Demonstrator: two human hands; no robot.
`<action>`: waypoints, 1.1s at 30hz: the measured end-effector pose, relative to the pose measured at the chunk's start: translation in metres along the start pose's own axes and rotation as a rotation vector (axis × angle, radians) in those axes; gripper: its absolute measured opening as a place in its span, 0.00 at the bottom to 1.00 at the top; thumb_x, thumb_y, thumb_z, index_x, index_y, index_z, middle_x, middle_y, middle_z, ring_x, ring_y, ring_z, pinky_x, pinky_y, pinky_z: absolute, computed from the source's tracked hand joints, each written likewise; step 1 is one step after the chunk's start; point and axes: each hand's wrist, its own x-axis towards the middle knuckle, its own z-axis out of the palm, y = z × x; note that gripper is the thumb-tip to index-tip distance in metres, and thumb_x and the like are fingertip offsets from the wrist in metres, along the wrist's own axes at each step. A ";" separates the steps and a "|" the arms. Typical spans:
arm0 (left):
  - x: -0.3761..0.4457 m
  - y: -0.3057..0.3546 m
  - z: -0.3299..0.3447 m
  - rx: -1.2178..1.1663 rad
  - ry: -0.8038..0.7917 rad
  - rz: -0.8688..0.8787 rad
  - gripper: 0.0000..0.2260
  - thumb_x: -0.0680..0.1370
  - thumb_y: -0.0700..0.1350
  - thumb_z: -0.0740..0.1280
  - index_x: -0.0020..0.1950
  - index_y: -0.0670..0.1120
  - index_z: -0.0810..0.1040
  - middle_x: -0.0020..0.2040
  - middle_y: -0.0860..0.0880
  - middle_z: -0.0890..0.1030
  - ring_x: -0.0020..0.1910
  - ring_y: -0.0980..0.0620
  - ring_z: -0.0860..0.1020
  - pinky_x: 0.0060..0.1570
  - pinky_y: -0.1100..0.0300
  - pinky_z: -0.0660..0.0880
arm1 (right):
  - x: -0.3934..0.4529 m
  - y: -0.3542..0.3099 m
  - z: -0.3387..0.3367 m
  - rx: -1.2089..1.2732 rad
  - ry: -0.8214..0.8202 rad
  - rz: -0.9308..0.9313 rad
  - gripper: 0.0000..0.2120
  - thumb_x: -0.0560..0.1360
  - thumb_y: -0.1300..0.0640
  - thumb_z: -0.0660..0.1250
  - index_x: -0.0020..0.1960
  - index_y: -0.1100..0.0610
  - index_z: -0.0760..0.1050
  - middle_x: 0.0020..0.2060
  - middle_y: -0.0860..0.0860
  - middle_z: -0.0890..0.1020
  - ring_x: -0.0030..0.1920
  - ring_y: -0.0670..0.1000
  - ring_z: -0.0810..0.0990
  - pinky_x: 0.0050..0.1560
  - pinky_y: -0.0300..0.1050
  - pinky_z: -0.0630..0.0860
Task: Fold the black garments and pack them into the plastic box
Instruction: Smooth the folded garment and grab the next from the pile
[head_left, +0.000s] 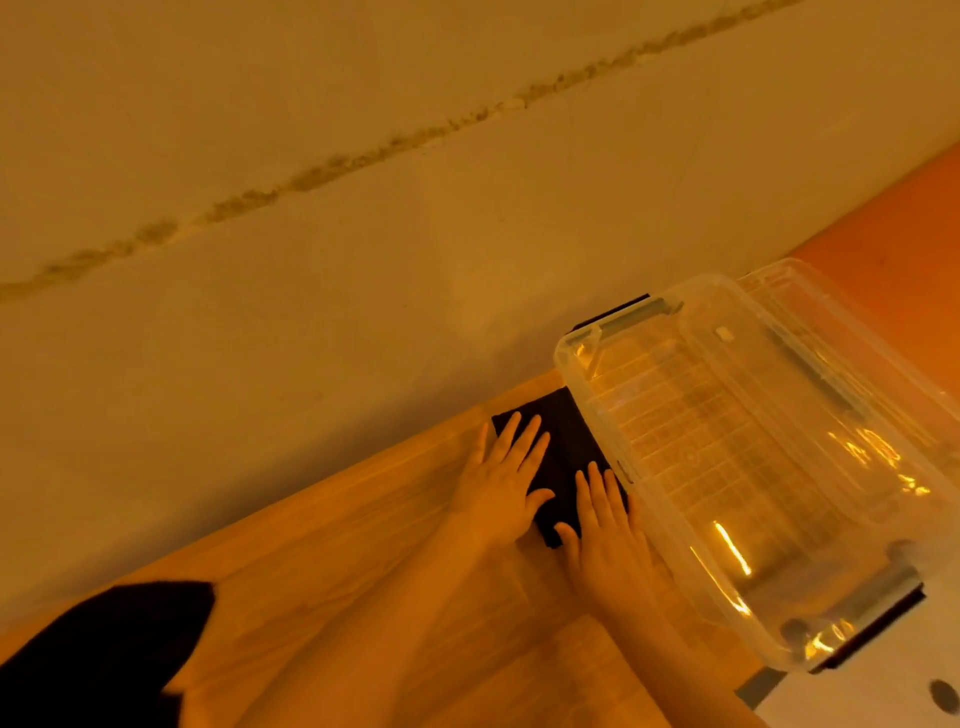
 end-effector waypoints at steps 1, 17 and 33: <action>-0.006 -0.003 -0.004 -0.023 0.001 -0.014 0.29 0.80 0.59 0.46 0.76 0.49 0.40 0.74 0.49 0.35 0.71 0.48 0.31 0.67 0.45 0.30 | 0.000 -0.003 -0.002 -0.005 0.020 0.001 0.33 0.80 0.41 0.39 0.68 0.62 0.67 0.67 0.59 0.71 0.68 0.55 0.63 0.72 0.46 0.40; -0.348 -0.115 0.065 -0.223 0.012 -0.953 0.26 0.77 0.57 0.49 0.70 0.47 0.69 0.72 0.44 0.66 0.71 0.43 0.65 0.66 0.41 0.63 | -0.074 -0.272 0.029 -0.095 -0.190 -0.800 0.44 0.75 0.36 0.27 0.71 0.63 0.63 0.70 0.58 0.67 0.70 0.58 0.65 0.72 0.50 0.54; -0.473 -0.090 0.147 -0.914 0.125 -1.256 0.26 0.81 0.56 0.48 0.77 0.47 0.46 0.77 0.49 0.43 0.76 0.50 0.40 0.73 0.56 0.43 | -0.168 -0.382 0.094 0.132 -0.572 -0.656 0.26 0.71 0.44 0.69 0.63 0.57 0.73 0.56 0.53 0.76 0.52 0.49 0.74 0.47 0.37 0.67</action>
